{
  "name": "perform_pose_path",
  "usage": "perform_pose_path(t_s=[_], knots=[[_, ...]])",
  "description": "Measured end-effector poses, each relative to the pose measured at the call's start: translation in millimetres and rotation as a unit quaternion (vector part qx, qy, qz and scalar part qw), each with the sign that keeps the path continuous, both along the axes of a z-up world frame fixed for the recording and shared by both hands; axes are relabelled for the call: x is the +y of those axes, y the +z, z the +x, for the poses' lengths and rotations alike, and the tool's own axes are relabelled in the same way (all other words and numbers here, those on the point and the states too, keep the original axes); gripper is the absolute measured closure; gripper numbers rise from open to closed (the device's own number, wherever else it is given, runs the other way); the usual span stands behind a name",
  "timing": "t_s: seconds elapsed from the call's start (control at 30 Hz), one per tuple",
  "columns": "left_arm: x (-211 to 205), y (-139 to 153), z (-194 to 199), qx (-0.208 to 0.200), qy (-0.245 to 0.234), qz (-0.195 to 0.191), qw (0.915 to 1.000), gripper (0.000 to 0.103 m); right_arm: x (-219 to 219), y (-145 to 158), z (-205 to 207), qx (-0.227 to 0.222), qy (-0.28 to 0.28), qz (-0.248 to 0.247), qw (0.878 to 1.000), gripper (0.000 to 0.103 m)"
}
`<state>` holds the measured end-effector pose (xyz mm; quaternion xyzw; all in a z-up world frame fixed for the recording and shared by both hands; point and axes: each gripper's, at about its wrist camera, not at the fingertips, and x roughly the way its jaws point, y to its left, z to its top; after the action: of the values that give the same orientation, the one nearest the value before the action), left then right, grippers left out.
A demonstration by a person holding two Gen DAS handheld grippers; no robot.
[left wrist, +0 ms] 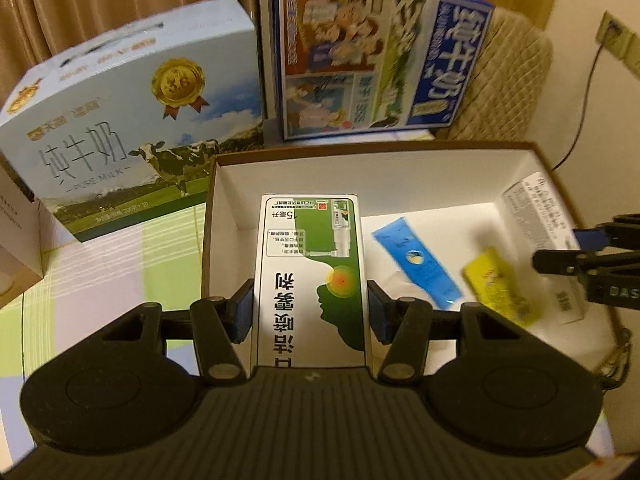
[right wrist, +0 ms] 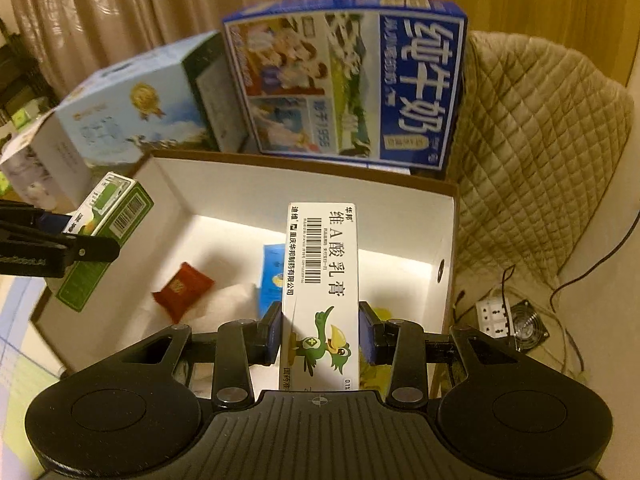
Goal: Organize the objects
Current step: 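Carry both medicine boxes into the box and open both grippers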
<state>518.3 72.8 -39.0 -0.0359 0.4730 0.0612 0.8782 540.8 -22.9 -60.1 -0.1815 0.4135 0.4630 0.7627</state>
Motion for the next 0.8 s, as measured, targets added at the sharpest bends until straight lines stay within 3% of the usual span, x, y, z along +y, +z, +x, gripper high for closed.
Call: perform_pose_path(t_s=[0.37,0.5,0.8], knots=[[3,-32,36,0.034,-0.003,0.036,0.9988,0.052,20,-17,15,0.007,0.002,-0.023,1.0,0.068],[2,-33,43,0.024,-0.005,0.041,0.9989,0.056,23,-17,20,0.01,-0.001,-0.025,1.0,0.068],[0,-32,45,0.019,-0.009,0.038,0.999,0.05,27,-18,23,0.032,-0.006,-0.015,0.999,0.068]])
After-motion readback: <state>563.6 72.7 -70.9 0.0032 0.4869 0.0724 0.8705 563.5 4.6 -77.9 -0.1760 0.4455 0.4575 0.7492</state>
